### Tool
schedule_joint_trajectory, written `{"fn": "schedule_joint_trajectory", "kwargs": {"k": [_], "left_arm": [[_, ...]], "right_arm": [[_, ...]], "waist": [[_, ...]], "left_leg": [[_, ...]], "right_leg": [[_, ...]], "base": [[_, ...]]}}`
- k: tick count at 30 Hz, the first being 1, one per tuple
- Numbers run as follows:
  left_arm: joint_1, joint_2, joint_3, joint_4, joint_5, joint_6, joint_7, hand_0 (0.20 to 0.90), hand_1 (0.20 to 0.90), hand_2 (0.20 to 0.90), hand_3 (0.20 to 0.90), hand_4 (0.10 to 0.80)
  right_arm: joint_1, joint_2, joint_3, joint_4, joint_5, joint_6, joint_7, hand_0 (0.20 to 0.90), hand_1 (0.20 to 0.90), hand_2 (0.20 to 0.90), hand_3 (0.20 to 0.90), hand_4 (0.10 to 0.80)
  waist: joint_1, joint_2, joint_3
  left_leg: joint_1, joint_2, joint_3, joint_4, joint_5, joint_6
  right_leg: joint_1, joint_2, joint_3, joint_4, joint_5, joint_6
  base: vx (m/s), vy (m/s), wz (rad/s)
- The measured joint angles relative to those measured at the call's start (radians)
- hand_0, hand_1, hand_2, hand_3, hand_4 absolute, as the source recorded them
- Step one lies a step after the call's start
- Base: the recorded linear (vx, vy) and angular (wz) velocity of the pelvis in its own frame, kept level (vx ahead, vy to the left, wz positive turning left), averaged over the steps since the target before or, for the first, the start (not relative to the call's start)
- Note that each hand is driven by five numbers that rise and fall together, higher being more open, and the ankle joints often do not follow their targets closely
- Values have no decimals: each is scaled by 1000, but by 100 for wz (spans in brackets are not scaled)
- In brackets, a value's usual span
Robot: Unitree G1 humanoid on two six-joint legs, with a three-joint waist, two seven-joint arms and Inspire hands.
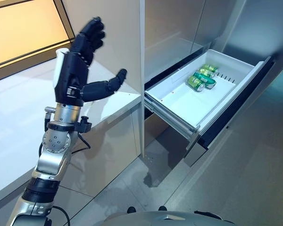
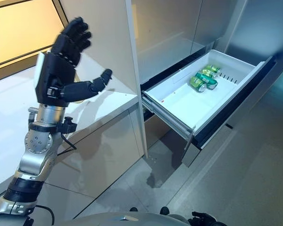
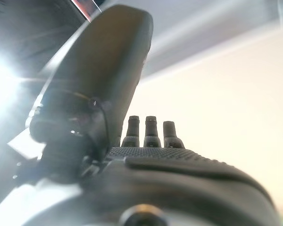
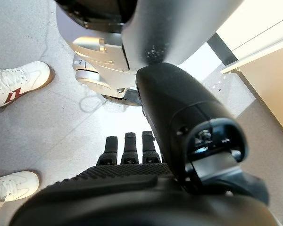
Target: Put drinks into fridge and close the fridge
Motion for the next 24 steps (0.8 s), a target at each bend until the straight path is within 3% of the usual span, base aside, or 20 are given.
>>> {"fn": "schedule_joint_trajectory", "kwargs": {"k": [3, 9, 15, 19, 24], "left_arm": [[2, -10, 59, 36, 84, 3, 132, 900, 900, 900, 900, 800], [4, -15, 84, 66, 155, 78, 259, 900, 900, 900, 900, 800], [4, -18, 86, 164, 114, 217, 254, 900, 900, 900, 900, 800], [4, -29, 85, 199, -38, 294, 200, 900, 900, 900, 900, 800], [4, -51, 82, 257, -62, 331, 198, 900, 900, 900, 900, 800]], "right_arm": [[4, 2, 0, 0, 0, 2, 0, 900, 900, 900, 900, 800], [10, 9, -1, 0, -1, 20, 0, 900, 900, 900, 900, 800], [8, 9, -1, -1, -2, 34, 0, 900, 900, 900, 900, 800], [5, 10, -1, -3, -8, 40, 0, 900, 900, 900, 900, 800], [2, 10, -1, -4, -9, 42, 0, 900, 900, 900, 900, 800]], "waist": [[1, -3, -18], [10, -17, -42], [7, -14, -53], [2, -14, -53], [-4, -13, -53]], "left_leg": [[-1, 0, -1, 0, 0, 0], [-3, 0, -3, -1, -2, -5], [-3, 0, -3, 0, 0, -3], [-3, 0, -3, 0, 3, 0], [0, 0, 1, 0, 3, 0]], "right_leg": [[0, 0, 0, 0, 0, 0], [0, 0, -1, 0, -1, 2], [-1, 0, -1, 0, -1, 1], [-2, 0, 0, 0, 0, 0], [-1, 0, 2, 0, 0, 0]], "base": [[0, 0, 0], [0, 0, 0], [0, 0, 0], [0, 0, 0], [0, 0, 0]]}}
